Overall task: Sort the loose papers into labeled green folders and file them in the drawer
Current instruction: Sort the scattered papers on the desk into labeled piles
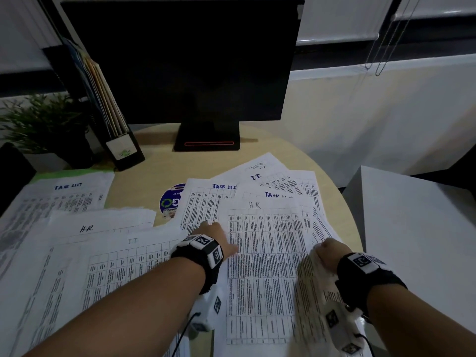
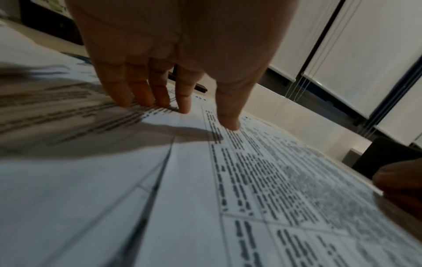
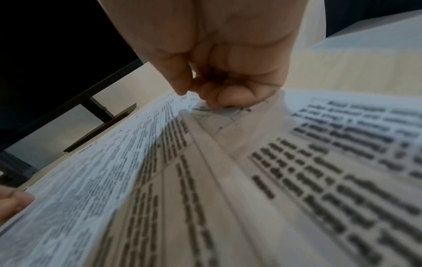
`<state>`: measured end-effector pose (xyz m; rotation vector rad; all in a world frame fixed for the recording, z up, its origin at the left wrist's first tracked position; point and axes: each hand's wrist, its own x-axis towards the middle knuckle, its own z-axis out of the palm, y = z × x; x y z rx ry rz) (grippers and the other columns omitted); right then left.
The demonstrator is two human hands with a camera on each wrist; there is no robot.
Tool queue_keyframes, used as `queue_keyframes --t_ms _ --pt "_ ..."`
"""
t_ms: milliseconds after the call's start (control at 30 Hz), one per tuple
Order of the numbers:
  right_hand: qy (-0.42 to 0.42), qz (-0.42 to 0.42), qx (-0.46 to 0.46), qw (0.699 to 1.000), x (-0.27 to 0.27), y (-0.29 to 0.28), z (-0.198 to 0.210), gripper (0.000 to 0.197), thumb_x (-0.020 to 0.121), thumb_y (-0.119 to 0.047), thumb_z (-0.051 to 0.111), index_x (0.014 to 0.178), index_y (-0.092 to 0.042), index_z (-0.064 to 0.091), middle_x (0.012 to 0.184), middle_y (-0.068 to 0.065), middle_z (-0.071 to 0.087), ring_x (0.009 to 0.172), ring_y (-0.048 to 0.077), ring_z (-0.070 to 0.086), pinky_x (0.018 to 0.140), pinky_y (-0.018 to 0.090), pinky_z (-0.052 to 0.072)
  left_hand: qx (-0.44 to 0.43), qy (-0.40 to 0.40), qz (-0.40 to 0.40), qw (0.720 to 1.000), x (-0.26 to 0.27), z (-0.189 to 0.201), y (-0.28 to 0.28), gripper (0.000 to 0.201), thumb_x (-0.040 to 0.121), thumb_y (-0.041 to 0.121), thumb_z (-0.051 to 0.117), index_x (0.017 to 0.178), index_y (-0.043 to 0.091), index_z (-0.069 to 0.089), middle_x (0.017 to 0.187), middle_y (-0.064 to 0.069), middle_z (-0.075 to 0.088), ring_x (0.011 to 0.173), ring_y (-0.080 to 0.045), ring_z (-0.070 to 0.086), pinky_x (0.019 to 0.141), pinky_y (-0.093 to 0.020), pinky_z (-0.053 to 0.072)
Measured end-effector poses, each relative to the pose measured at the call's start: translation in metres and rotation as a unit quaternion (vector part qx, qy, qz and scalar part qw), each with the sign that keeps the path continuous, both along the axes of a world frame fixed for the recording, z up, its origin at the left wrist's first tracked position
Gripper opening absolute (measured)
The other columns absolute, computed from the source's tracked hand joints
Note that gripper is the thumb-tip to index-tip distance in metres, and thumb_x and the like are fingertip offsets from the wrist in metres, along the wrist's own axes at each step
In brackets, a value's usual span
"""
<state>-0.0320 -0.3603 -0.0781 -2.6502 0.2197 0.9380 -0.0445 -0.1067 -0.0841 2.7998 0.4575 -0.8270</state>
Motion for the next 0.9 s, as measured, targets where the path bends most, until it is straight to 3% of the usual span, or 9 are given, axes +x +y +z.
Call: queue_keyframes --t_ms 67,133,200,333,433,600,700,800,900 --pt "-0.031 -0.023 0.027 0.999 -0.001 -0.003 -0.003 0.027 0.101 -0.018 0.039 0.092 -0.005 0.061 0.075 0.007 0.051 0.091 0.026 0.060 0.074 0.025 0.044 -0.013 -0.005 -0.005 1.000 -0.003 -0.001 -0.003 0.070 0.080 0.063 0.056 0.132 0.018 0.046 0.137 -0.011 0.038 0.119 -0.031 0.048 0.097 -0.043 0.045" --pt "-0.031 -0.037 0.040 0.998 -0.003 -0.003 -0.002 0.040 0.098 -0.037 0.045 0.068 -0.013 0.056 0.060 0.000 0.047 0.065 0.017 0.056 0.053 0.020 0.036 -0.053 -0.018 -0.036 0.998 -0.008 -0.003 -0.011 0.064 0.081 0.059 0.058 0.133 0.024 0.048 0.137 -0.005 0.037 0.123 -0.027 0.042 0.100 -0.046 0.043" --pt "-0.040 -0.037 0.051 0.997 -0.003 -0.005 -0.007 0.043 0.090 -0.049 0.054 0.061 -0.018 0.054 0.054 -0.005 0.046 0.053 0.009 0.047 0.048 0.019 0.030 -0.095 -0.033 -0.093 0.991 -0.017 -0.004 -0.022 0.054 0.081 0.051 0.061 0.130 0.029 0.051 0.140 0.002 0.037 0.126 -0.023 0.038 0.103 -0.049 0.040" --pt "-0.030 -0.038 0.046 0.998 -0.005 -0.005 -0.010 0.037 0.075 -0.048 0.074 0.084 -0.021 0.049 0.081 -0.003 0.056 0.073 0.012 0.051 0.058 0.021 0.038 -0.153 -0.073 -0.160 0.972 -0.022 -0.008 -0.038 0.034 0.090 0.031 0.058 0.123 0.025 0.057 0.139 0.004 0.045 0.124 -0.019 0.044 0.106 -0.043 0.040" --pt "-0.052 -0.070 0.004 0.996 -0.010 -0.001 -0.012 0.070 0.067 -0.047 0.080 0.117 -0.015 0.043 0.120 0.007 0.050 0.102 0.022 0.053 0.080 0.028 0.047 -0.103 -0.120 -0.056 0.986 -0.013 -0.014 -0.032 0.050 0.089 0.025 0.060 0.135 0.019 0.044 0.140 -0.003 0.040 0.124 -0.023 0.044 0.103 -0.041 0.042" --pt "-0.042 -0.040 -0.119 0.991 -0.021 0.023 -0.002 0.108 0.057 -0.068 0.076 0.135 -0.011 0.029 0.133 0.012 0.038 0.124 0.030 0.043 0.102 0.039 0.040 -0.021 -0.036 0.022 0.999 -0.004 -0.011 -0.019 0.063 0.080 0.036 0.067 0.130 0.012 0.037 0.129 -0.011 0.045 0.113 -0.029 0.052 0.092 -0.041 0.049" --pt "-0.026 -0.024 -0.136 0.990 -0.028 0.035 -0.002 0.120 0.056 -0.062 0.080 0.142 -0.010 0.016 0.138 0.014 0.034 0.128 0.032 0.039 0.105 0.041 0.037 -0.029 -0.004 0.049 0.998 -0.005 -0.015 -0.023 0.069 0.072 0.036 0.073 0.127 0.010 0.040 0.124 -0.010 0.050 0.110 -0.030 0.056 0.091 -0.043 0.051" --pt "-0.035 -0.072 -0.069 0.994 -0.029 0.035 -0.005 0.121 0.055 -0.047 0.088 0.144 -0.011 0.013 0.139 0.015 0.033 0.125 0.034 0.044 0.099 0.042 0.044 -0.072 0.006 0.075 0.995 -0.003 -0.026 -0.023 0.063 0.052 0.042 0.075 0.105 0.012 0.057 0.092 -0.003 0.064 0.083 -0.028 0.066 0.076 -0.045 0.056" --pt "-0.040 -0.126 0.016 0.991 -0.024 0.027 -0.005 0.081 0.070 -0.023 0.083 0.130 -0.007 0.030 0.125 0.012 0.051 0.104 0.026 0.056 0.080 0.033 0.051 -0.080 0.007 0.060 0.995 -0.006 -0.014 -0.021 0.059 0.064 0.044 0.075 0.109 0.010 0.056 0.100 -0.003 0.062 0.088 -0.024 0.064 0.079 -0.037 0.055"
